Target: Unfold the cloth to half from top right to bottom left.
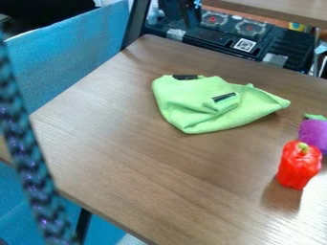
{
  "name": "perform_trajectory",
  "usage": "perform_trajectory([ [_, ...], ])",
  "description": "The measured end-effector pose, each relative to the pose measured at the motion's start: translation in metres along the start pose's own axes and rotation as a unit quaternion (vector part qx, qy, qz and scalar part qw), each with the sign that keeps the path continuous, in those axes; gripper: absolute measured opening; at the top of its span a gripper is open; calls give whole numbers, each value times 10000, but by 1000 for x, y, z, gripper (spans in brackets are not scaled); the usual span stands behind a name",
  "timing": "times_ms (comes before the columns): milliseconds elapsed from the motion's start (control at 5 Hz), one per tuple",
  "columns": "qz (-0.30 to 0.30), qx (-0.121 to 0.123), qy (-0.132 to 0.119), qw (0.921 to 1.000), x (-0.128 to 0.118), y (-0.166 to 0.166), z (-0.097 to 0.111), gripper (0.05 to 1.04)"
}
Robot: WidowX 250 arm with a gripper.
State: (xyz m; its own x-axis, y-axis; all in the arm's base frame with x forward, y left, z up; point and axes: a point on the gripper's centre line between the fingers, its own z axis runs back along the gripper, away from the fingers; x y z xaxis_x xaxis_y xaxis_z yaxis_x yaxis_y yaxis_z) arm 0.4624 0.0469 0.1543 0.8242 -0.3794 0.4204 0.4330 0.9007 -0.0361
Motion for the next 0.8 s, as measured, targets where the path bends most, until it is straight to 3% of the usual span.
perform_trajectory([
  [400, 215, -180, 288, 9992, -15, -9, -37, 1001],
  [800, 184, -268, 309, 9990, -9, -31, -51, 1001],
])
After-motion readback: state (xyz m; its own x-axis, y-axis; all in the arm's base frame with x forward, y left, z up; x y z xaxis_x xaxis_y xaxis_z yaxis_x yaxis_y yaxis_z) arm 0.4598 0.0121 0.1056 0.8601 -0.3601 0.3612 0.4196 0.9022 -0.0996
